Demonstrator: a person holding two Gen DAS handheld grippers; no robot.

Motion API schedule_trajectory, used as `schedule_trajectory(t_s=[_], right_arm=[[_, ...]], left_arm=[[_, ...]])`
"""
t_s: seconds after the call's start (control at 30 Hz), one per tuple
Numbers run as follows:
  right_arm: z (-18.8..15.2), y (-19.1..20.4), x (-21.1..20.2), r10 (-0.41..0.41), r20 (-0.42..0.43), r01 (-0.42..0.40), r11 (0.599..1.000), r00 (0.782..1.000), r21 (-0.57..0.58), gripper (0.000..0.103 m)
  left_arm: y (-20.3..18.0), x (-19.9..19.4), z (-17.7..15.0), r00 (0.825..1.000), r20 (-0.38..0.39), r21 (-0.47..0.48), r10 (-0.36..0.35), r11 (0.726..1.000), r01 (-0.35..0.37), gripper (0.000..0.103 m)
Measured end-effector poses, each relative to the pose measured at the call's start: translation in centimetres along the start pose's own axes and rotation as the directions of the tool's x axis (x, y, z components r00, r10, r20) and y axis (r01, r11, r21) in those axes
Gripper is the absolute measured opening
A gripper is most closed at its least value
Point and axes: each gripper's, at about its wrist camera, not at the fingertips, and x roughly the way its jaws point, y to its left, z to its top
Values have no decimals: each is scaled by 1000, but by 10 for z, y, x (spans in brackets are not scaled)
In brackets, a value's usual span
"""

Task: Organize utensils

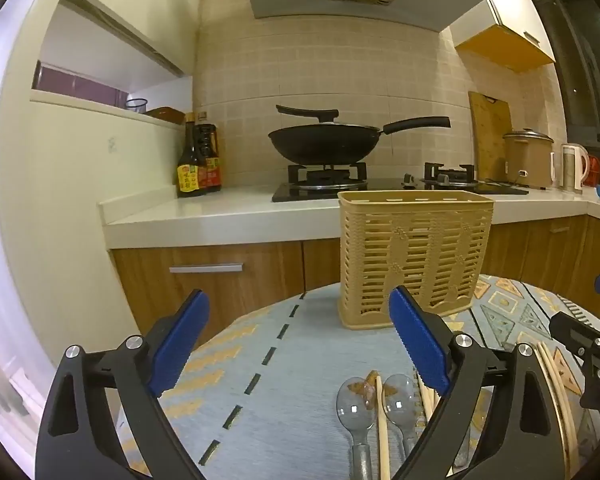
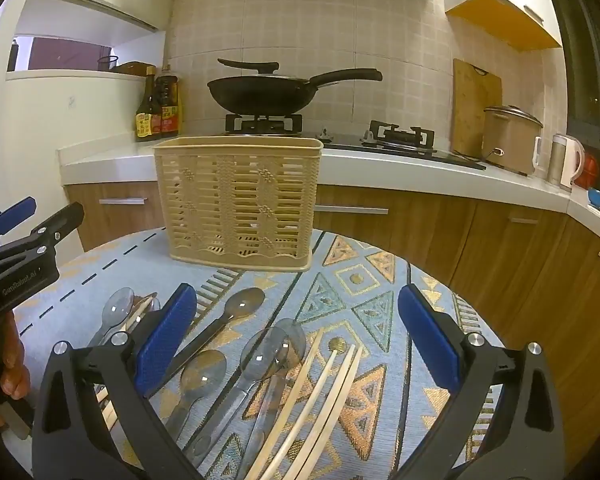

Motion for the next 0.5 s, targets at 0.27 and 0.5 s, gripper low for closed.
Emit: schedule_trajectory(t_s=[0.27,0.5], right_arm=[[0,0,0,0,-4,0,1000,1000,3,96],[0,-1,0,1,-5,-1,1000,1000,5,96]], left_arm=[[1,1,0,1000,-8,-6,0,1000,0,89],[1,1,0,1000,-9,-9,0,1000,0,91]])
